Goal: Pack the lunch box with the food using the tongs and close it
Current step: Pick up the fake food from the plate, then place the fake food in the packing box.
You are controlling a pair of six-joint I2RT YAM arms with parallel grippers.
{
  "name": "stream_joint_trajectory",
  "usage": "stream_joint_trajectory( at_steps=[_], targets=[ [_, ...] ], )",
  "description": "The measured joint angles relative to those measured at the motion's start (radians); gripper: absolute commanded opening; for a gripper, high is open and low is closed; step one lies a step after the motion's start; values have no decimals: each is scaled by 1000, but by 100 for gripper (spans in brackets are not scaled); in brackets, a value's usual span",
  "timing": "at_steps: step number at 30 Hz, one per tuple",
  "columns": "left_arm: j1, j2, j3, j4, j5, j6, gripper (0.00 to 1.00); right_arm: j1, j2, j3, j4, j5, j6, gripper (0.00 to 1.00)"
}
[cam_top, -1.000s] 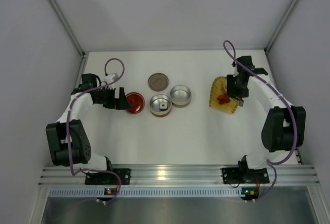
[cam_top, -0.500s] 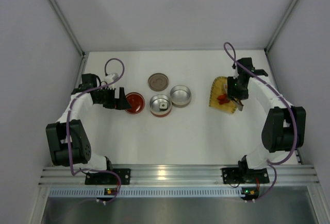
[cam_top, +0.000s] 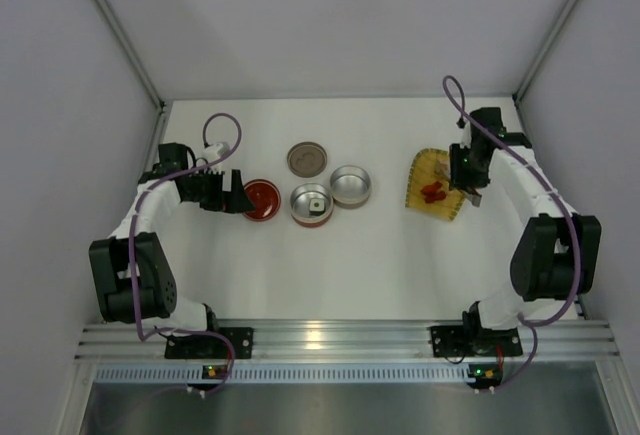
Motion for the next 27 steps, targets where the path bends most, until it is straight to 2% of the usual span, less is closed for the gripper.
stream_joint_trajectory(
  at_steps=[5, 14, 17, 22, 27],
  targets=[
    [0, 0, 0, 0, 0, 0, 98, 0, -25, 44, -13, -43, -83, 25],
    [7, 0, 0, -1, 8, -4, 98, 35, -37, 169, -71, -192, -262, 25],
    [17, 0, 0, -2, 16, -8, 98, 129, -37, 217, -92, -219, -323, 28],
    [22, 0, 0, -7, 24, -7, 99, 357, -34, 283, -137, -283, -449, 28],
    [22, 0, 3, -15, 25, -6, 98, 485, 18, 371, -203, -329, -582, 26]
  ],
)
